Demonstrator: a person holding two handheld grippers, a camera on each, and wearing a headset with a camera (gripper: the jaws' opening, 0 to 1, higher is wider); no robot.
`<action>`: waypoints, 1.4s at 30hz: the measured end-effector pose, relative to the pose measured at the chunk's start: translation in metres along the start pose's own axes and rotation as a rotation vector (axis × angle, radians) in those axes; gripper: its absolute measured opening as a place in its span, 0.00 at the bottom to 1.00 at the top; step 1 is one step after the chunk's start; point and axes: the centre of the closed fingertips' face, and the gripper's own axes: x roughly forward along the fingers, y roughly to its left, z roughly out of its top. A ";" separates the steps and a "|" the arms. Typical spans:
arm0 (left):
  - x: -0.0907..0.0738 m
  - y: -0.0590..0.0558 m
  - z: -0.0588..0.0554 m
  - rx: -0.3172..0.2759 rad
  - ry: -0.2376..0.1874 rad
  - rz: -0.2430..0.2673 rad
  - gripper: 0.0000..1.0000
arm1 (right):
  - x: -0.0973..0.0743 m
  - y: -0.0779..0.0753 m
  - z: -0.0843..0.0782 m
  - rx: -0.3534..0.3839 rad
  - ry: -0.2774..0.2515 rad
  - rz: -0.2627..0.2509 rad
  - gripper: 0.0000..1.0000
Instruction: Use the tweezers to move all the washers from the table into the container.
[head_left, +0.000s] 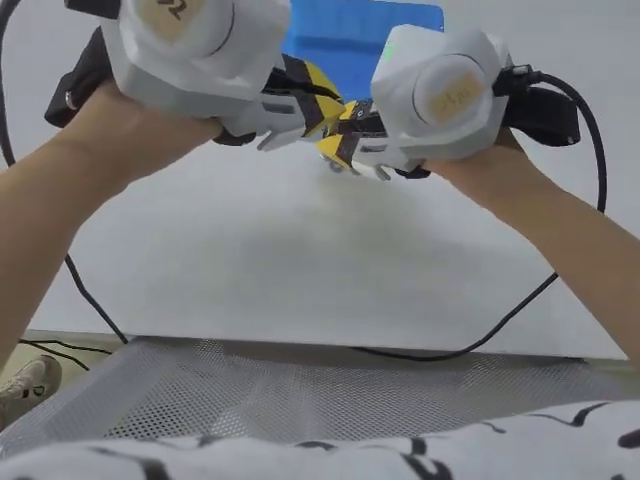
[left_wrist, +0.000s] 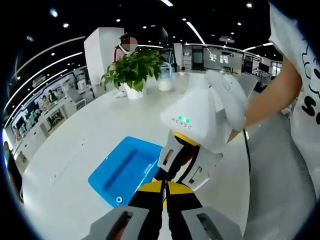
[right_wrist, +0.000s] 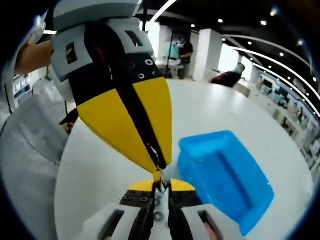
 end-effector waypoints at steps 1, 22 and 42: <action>0.000 0.000 0.000 -0.002 0.001 0.001 0.00 | 0.000 0.000 0.000 0.000 -0.001 -0.005 0.05; -0.026 -0.014 0.019 0.044 -0.013 0.043 0.00 | -0.023 0.010 0.018 -0.065 0.006 -0.090 0.04; -0.013 -0.014 0.010 0.034 0.010 0.038 0.00 | -0.015 0.005 0.001 0.000 0.029 -0.073 0.06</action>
